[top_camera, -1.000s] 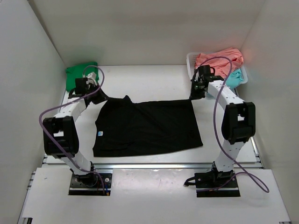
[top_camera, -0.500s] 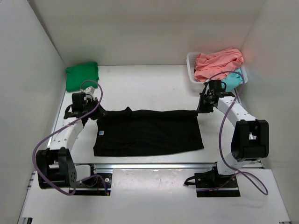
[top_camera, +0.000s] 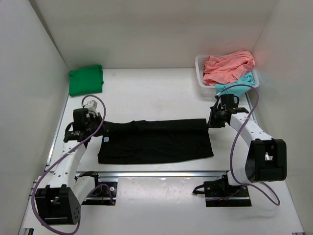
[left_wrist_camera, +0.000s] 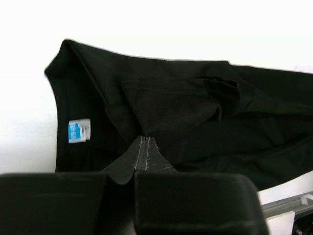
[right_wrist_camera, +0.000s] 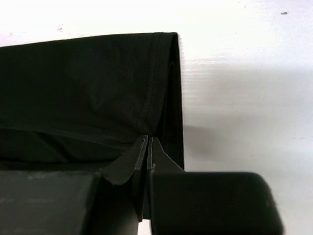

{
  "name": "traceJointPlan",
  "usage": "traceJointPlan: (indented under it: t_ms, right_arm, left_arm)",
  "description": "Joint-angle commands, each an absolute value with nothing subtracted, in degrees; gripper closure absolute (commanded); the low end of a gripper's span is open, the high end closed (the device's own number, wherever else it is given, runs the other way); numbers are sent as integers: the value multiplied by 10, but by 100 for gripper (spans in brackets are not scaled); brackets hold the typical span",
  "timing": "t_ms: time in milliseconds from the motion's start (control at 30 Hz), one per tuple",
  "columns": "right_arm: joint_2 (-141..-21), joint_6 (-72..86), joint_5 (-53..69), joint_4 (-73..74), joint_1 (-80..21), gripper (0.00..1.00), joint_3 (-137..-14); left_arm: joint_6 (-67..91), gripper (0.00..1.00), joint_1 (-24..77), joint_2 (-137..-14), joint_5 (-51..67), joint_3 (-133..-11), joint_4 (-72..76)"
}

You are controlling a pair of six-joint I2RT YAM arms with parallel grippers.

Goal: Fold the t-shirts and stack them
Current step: Fold the other side of the tshirt into a rectangle

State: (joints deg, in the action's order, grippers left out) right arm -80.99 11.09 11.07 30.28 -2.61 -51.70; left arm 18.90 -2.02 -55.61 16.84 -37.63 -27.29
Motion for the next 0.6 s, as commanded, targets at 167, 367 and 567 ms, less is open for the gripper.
traceJointPlan:
  t_ms: [167, 367, 567]
  right_arm:
    - [-761, 101, 110, 289, -30, 100, -479]
    - [-750, 114, 107, 301, -35, 100, -463]
    - [-739, 132, 99, 317, -31, 100, -452]
  left_arm:
    - [200, 100, -26, -465, 151, -311, -305]
    - [215, 100, -25, -453, 151, -313, -315]
    - [257, 100, -25, -432, 144, -302, -321]
